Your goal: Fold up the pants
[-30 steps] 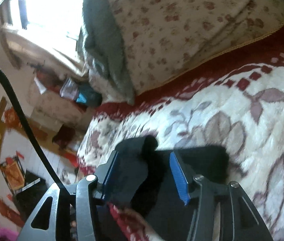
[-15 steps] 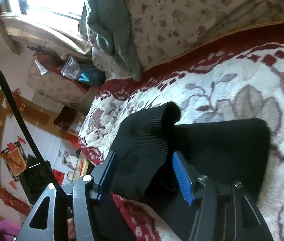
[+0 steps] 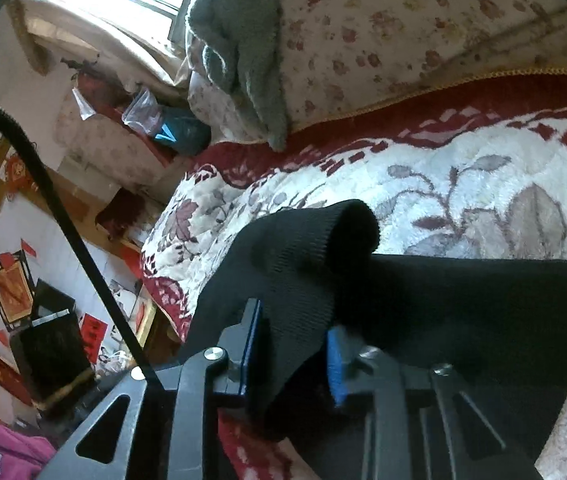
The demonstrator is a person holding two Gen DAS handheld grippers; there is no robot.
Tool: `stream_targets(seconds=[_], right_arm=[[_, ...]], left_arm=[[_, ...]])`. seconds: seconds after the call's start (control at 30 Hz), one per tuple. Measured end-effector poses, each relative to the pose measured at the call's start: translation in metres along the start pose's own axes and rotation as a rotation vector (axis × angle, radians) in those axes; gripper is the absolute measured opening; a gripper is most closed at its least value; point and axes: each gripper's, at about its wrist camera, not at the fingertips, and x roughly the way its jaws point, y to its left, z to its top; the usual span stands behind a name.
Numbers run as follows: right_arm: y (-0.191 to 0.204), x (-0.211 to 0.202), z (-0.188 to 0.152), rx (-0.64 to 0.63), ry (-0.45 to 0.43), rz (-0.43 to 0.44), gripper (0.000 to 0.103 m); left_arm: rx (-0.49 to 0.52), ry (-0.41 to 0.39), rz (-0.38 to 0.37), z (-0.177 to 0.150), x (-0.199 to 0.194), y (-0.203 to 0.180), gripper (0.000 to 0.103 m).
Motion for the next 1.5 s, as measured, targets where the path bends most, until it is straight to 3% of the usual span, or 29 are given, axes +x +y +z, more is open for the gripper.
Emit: stream_targets(seconds=[0.07,0.23,0.3,0.4,0.5,0.57,0.73,1.0,1.27,1.43,1.5], right_arm=[[-0.003,-0.002,0.000,0.008,-0.009,0.017,0.017],[-0.006,-0.004,-0.002,0.028,-0.021,0.050,0.017],[-0.003,-0.003,-0.001,0.021,-0.016,0.047,0.019],[0.003,-0.001,0.000,0.002,-0.009,0.048,0.030],[0.009,0.004,0.000,-0.048,0.004,0.039,0.031],[0.011,0.010,-0.001,-0.076,0.023,0.017,0.019],[0.010,0.013,-0.001,-0.062,0.009,0.047,0.010],[0.023,-0.036,0.001,-0.057,-0.098,0.114,0.009],[0.007,-0.097,-0.011,-0.052,-0.166,-0.002,0.009],[-0.013,-0.080,-0.026,-0.079,-0.097,-0.231,0.009],[-0.017,-0.074,-0.029,-0.083,-0.114,-0.235,0.009]], left_arm=[[-0.024,-0.034,0.016,0.009,-0.006,0.012,0.056],[-0.157,-0.069,0.035,0.034,0.005,0.059,0.064],[-0.189,-0.050,0.057,0.039,0.015,0.073,0.064],[-0.217,-0.001,0.078,0.039,0.034,0.091,0.064],[-0.281,0.027,0.028,0.034,0.046,0.103,0.064],[-0.300,0.024,-0.008,0.033,0.050,0.103,0.064],[-0.199,0.015,0.042,0.036,0.048,0.080,0.053],[-0.116,-0.012,0.016,0.050,0.022,0.040,0.052],[0.010,-0.001,0.038,0.047,0.034,-0.006,0.052],[0.018,0.008,0.109,0.038,0.055,-0.008,0.052],[0.041,-0.003,0.139,0.035,0.055,-0.010,0.052]])
